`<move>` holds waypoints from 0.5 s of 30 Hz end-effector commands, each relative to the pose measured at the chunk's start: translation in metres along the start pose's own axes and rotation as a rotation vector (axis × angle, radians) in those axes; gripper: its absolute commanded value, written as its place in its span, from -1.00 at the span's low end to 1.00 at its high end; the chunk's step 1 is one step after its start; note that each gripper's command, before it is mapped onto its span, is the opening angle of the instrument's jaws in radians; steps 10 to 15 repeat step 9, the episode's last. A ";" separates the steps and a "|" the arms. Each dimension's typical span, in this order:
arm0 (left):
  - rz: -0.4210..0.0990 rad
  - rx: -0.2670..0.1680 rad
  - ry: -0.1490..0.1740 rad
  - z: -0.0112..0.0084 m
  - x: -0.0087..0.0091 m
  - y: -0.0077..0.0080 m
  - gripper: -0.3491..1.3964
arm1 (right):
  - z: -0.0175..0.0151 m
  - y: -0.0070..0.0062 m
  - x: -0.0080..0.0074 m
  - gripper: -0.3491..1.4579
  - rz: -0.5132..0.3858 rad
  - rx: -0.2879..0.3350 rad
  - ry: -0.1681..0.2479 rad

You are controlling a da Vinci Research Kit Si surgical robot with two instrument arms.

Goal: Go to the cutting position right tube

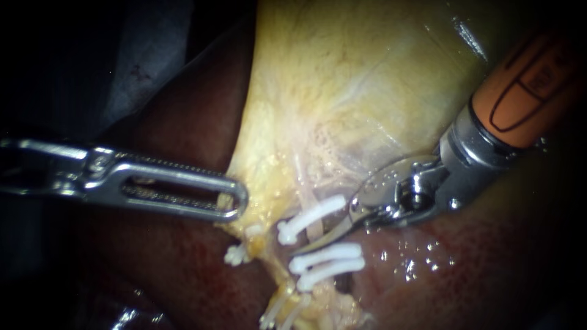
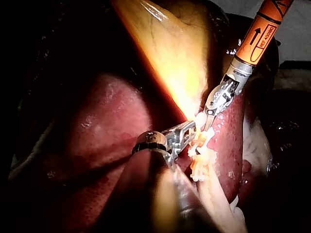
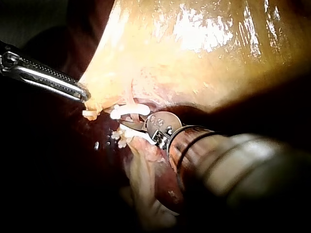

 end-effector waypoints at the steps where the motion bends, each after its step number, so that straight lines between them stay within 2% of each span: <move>1: 0.000 0.000 0.000 0.0000 0.0000 0.0000 -1.00 | 0.0000 0.0000 0.0000 -0.31 -0.001 0.000 0.000; 15: 0.000 0.000 0.000 0.0000 0.0000 0.0000 -1.00 | 0.0000 -0.0001 0.0000 -0.33 -0.001 0.000 -0.003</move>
